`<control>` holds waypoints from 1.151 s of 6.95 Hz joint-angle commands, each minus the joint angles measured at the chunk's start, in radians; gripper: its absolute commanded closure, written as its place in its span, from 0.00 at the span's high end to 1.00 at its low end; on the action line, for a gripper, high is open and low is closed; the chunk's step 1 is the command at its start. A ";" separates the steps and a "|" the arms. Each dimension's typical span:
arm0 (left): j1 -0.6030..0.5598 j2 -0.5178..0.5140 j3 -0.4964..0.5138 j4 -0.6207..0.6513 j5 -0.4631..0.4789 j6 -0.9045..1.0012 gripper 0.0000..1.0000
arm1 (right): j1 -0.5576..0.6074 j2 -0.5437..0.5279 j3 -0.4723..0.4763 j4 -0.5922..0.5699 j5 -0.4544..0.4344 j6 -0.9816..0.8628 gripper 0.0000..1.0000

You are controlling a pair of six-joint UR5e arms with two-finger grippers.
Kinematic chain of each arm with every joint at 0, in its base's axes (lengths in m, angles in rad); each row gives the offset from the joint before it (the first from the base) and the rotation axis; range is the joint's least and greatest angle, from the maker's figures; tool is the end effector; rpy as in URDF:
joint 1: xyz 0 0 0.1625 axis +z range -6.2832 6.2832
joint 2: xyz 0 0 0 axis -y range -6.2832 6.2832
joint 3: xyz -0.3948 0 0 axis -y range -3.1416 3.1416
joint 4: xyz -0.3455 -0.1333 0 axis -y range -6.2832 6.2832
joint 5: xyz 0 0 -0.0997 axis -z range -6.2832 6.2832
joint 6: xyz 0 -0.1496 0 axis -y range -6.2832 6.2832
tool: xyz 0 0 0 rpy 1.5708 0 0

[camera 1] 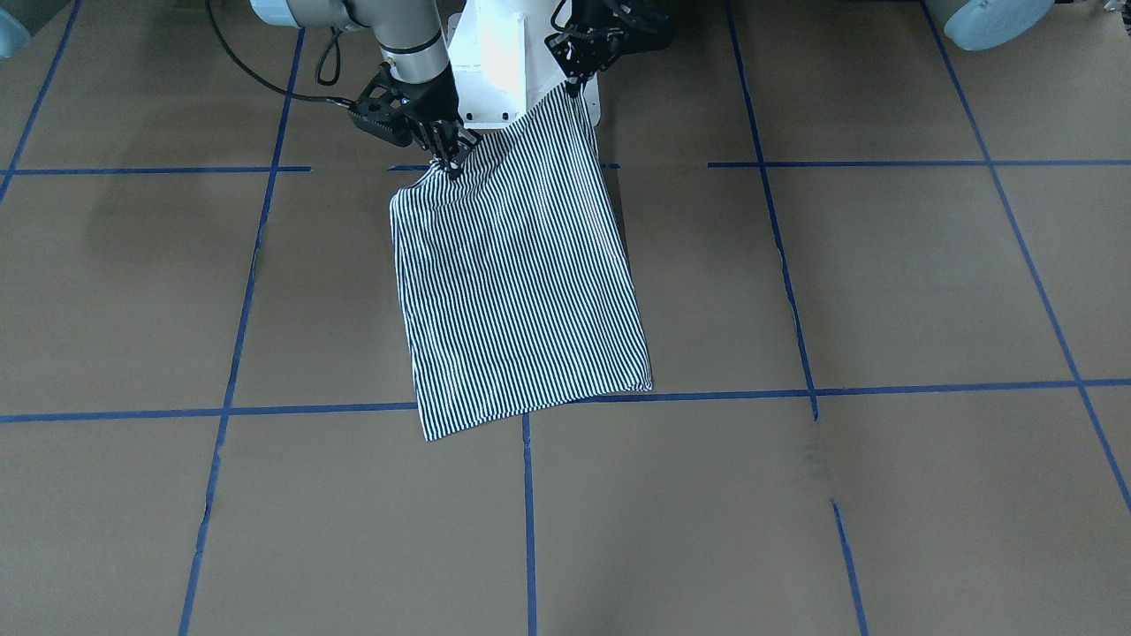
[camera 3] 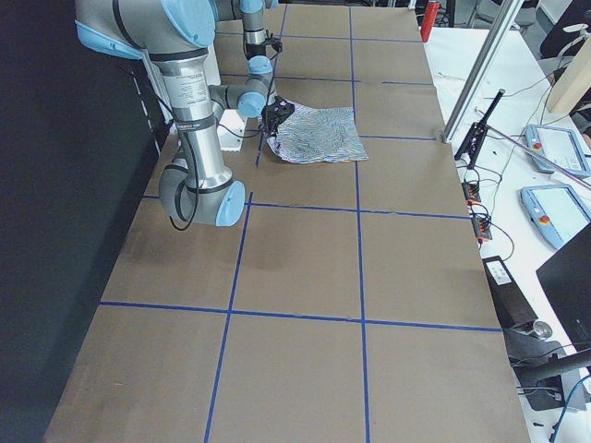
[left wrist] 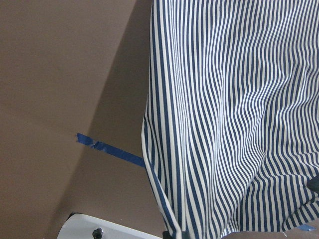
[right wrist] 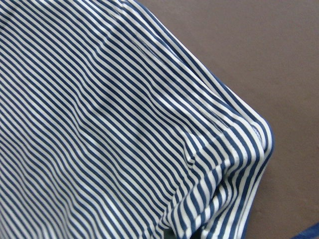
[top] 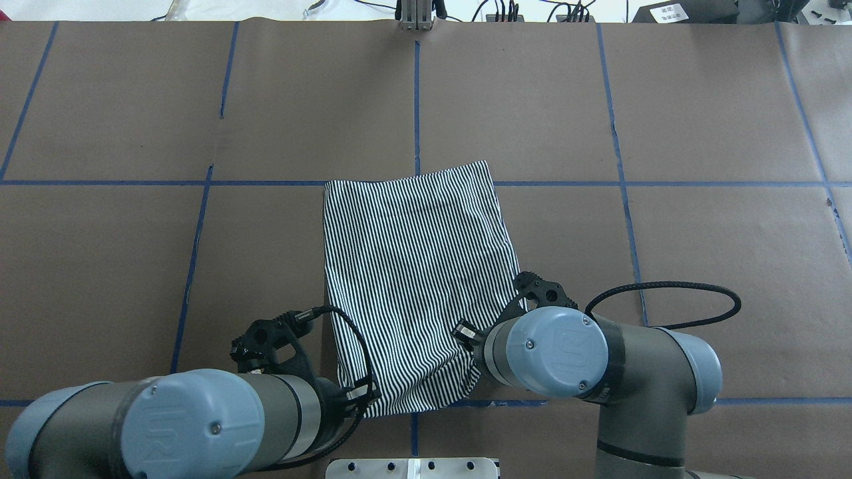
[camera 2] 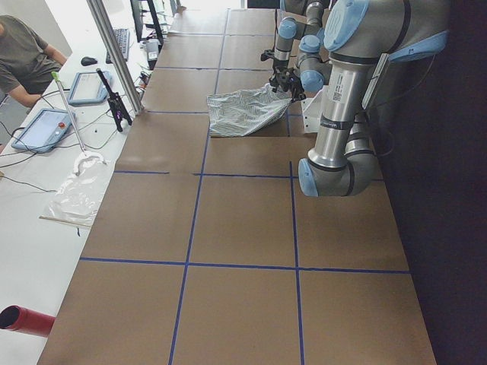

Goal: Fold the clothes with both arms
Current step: 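Lift the near edge and fold it over toward the far edge with both grippers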

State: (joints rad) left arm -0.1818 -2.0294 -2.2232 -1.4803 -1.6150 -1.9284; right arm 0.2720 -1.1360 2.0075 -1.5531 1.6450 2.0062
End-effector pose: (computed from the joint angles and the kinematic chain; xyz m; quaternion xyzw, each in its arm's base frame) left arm 0.4764 -0.2164 0.2001 -0.0621 0.4847 -0.2220 0.8437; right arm -0.5137 -0.2701 0.2727 -0.0685 -0.4256 0.2975 0.8518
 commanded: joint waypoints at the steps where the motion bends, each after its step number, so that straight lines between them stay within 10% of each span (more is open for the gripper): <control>1: -0.132 -0.009 0.017 0.011 -0.003 -0.003 0.00 | 0.123 0.031 -0.006 0.081 0.018 -0.047 0.00; 5: -0.326 -0.055 0.259 -0.169 0.001 -0.024 0.00 | 0.300 0.275 -0.477 0.275 0.032 -0.134 0.00; 8: -0.328 -0.074 0.398 -0.302 0.001 -0.089 0.00 | 0.314 0.340 -0.567 0.275 0.033 -0.150 0.00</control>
State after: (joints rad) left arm -0.5068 -2.0975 -1.8583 -1.7475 -1.6132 -2.0035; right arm 0.5829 -0.8212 1.4798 -1.2796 1.6774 1.8601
